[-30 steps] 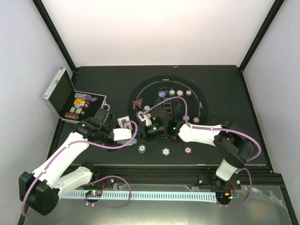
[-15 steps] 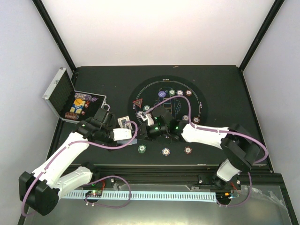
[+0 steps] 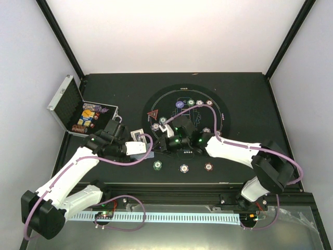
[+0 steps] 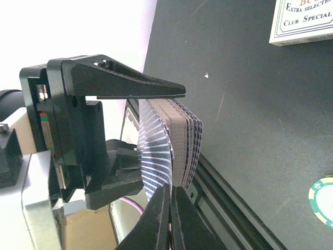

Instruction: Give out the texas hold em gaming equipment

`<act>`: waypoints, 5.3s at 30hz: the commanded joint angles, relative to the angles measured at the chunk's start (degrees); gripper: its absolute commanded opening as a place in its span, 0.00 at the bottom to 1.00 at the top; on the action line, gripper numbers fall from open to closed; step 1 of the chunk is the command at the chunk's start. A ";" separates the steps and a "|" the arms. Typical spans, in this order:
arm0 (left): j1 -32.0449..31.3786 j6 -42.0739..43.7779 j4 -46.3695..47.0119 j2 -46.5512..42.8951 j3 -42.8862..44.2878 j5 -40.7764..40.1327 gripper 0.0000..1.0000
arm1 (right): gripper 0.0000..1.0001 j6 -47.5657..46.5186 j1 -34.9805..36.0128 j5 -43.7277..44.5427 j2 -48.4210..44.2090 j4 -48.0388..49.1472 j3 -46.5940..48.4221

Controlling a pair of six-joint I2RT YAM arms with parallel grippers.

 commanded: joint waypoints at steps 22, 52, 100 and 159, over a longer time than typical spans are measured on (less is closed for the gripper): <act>0.01 -1.02 0.30 0.72 0.00 -4.32 0.02 | 0.01 -4.59 -18.19 -11.11 -0.69 -3.97 1.69; 0.03 -3.13 -0.20 2.53 3.70 0.48 0.02 | 0.01 9.96 -6.19 -8.98 -4.28 15.99 -7.44; 0.01 -2.44 -6.38 2.73 6.76 7.88 0.02 | 0.01 -6.92 -2.52 -5.15 -6.09 11.39 -5.06; 0.03 -4.10 -5.43 3.06 6.91 8.93 0.02 | 0.02 1.18 1.83 6.42 -6.54 23.90 -12.30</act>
